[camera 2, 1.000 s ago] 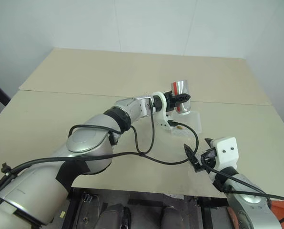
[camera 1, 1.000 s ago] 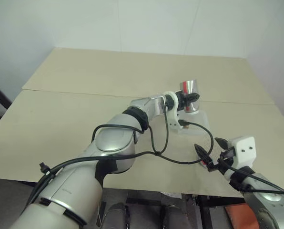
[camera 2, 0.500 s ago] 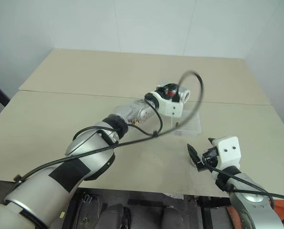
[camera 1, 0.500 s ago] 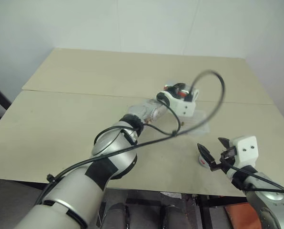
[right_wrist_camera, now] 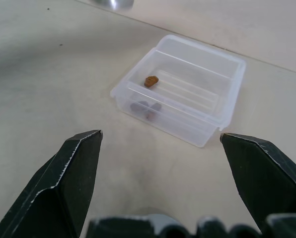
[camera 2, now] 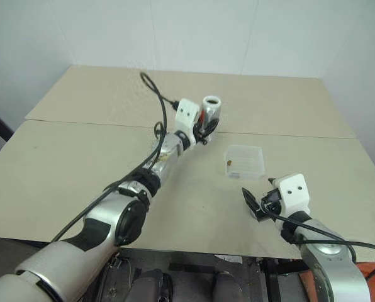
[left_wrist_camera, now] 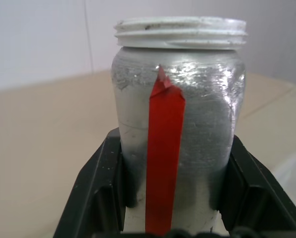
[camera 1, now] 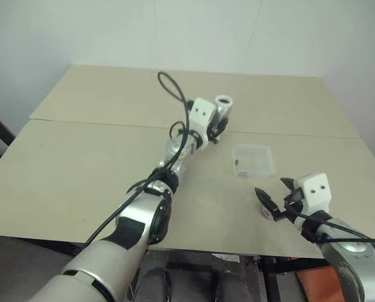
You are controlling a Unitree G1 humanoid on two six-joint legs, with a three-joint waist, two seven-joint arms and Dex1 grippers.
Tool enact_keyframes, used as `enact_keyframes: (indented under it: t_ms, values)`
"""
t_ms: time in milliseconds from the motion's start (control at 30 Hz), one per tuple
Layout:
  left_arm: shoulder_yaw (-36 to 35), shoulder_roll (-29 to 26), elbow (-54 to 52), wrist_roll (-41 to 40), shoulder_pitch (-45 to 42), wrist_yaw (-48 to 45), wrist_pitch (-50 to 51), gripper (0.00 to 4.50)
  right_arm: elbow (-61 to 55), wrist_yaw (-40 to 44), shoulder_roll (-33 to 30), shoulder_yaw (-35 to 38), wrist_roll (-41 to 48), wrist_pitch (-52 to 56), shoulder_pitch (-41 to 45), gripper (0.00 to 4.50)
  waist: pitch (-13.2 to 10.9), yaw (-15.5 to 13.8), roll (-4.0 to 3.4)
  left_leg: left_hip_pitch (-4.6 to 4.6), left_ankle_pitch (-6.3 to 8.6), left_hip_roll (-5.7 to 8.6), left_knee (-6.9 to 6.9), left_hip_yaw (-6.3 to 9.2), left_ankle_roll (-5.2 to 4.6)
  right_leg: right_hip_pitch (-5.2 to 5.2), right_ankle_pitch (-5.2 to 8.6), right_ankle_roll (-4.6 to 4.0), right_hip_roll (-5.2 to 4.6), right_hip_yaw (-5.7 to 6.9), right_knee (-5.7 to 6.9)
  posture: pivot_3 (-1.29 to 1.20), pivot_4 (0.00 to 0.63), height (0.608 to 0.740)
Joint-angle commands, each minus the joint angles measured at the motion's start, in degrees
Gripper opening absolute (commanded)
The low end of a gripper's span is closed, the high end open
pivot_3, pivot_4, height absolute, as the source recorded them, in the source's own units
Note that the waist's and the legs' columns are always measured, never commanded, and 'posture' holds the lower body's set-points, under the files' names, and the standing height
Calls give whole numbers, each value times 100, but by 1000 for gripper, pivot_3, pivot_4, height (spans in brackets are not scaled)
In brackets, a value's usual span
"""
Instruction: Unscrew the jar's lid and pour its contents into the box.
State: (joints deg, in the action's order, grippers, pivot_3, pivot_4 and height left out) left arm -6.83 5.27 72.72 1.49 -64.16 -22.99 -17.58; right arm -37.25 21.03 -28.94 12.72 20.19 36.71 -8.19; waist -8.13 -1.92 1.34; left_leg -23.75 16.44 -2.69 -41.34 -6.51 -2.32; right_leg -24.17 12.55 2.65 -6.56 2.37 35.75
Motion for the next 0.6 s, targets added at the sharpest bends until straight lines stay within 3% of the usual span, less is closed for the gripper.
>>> enact_keyframes:
  t_ms: [33, 433, 600]
  values:
    - [188, 81, -387, 64, 276, 90, -261, 1979, -12, 45, -85, -7, -127, -202, 56, 4465, 0, -4, 0, -1, 0, 0, -1, 0, 0, -1, 0, 0, 0, 0, 0, 0, 150, 740]
    - [201, -5, -663, -115, 1084, 89, -330, 1979, -13, 98, 5, 12, -136, -218, 15, 4465, 9, 85, -2, 5, 4, -1, 3, 2, -7, 3, 0, 0, 0, 0, -2, 0, 150, 740]
    - [247, 45, -943, -238, 1344, 48, -355, 3526, 31, 89, 15, -20, -208, -262, 17, 4500, 12, 122, -2, 13, 6, -2, 6, 4, -11, 6, 0, 0, 0, -1, -2, 0, 150, 740]
